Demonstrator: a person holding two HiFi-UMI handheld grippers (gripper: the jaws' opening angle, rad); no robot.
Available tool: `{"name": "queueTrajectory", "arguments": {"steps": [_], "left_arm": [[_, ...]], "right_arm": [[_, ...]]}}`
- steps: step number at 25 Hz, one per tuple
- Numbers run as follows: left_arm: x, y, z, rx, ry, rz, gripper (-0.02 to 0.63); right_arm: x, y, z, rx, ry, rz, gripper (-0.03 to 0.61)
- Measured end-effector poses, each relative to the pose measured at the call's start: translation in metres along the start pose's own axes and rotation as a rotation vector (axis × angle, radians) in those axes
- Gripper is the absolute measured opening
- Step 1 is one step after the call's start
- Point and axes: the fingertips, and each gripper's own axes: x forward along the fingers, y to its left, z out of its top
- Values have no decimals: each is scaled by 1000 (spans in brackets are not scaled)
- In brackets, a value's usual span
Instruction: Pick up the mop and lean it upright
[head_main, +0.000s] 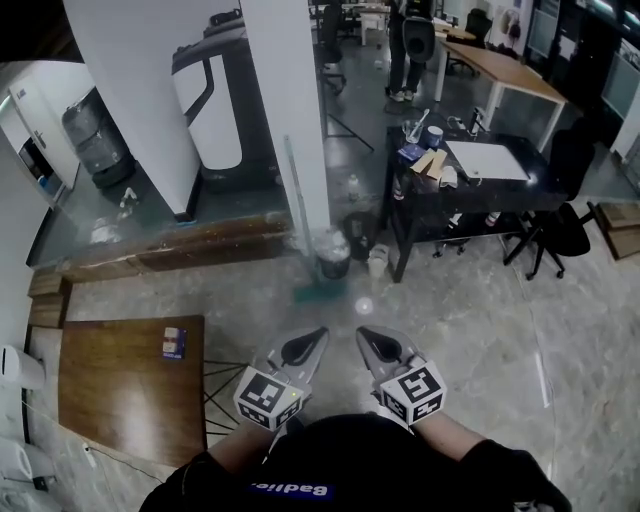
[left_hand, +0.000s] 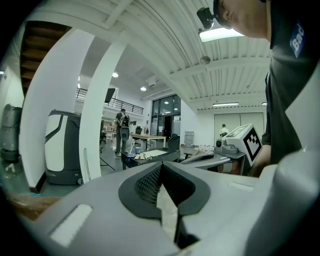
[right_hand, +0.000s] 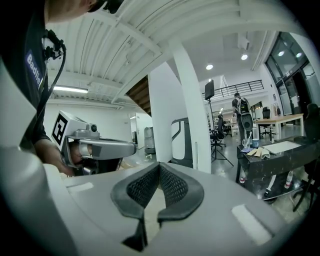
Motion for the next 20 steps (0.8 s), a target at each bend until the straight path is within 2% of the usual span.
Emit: {"name": "queueTrajectory", "arguments": {"steps": [7, 14, 20], "left_arm": [[-31, -1, 6, 23, -23, -35, 20], [-45, 1, 1, 31, -30, -57, 20], [-52, 6, 2, 26, -37, -48, 20]], "right_arm": [[8, 35, 10, -19, -14, -11, 2], [12, 54, 4, -15, -7, -23, 1], [17, 63, 3, -24, -3, -7, 0]]}}
